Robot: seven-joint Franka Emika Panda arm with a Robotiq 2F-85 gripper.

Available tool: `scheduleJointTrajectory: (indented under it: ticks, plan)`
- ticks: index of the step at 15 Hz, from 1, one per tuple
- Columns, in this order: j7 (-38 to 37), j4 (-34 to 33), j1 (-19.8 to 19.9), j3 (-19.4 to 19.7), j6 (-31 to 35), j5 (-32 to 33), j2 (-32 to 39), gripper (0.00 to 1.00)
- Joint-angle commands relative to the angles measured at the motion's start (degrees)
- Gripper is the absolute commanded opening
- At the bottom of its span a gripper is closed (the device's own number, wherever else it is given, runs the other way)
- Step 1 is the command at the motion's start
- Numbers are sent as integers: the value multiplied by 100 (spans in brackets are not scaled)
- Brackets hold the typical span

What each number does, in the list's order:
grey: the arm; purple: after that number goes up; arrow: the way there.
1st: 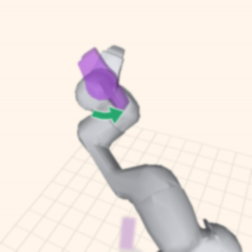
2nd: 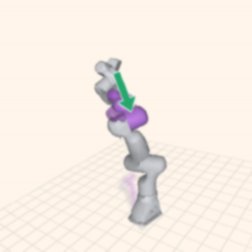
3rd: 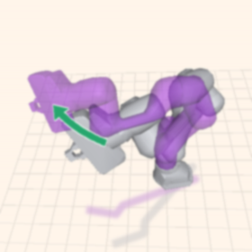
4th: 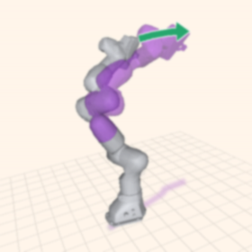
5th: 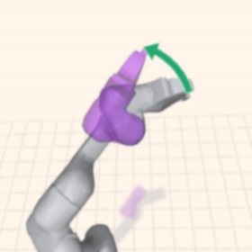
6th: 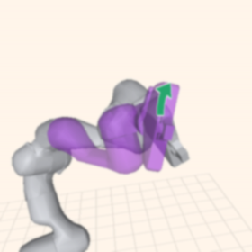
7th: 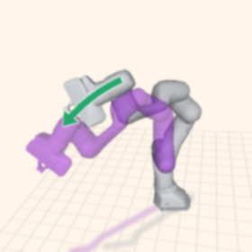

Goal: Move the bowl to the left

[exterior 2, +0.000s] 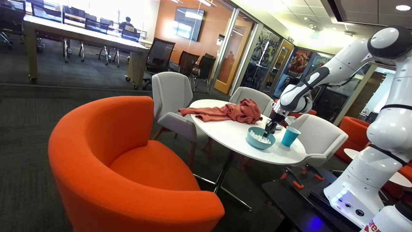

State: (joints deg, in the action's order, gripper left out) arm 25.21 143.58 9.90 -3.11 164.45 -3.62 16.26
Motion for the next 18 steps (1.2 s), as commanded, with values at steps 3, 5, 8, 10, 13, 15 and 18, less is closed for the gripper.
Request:
scheduleJointTrajectory:
  ticks: [3, 5, 8, 10, 13, 15, 18]
  plan:
    - [-198, -575, 108, -764, -14, -883, 22, 1]
    - [-578, -901, -157, -609, 89, -660, 219, 1]
    - [-1236, -1574, -578, -231, 95, -168, 756, 1]
    - [-1455, -2008, -670, -186, 5, -102, 1110, 1]
    - [-1549, -2542, -616, -331, -112, -212, 1544, 1]
    - [-1584, -2772, -626, -341, -146, -183, 1742, 1]
    - [-1615, -2755, -668, -300, -98, -103, 1675, 31]
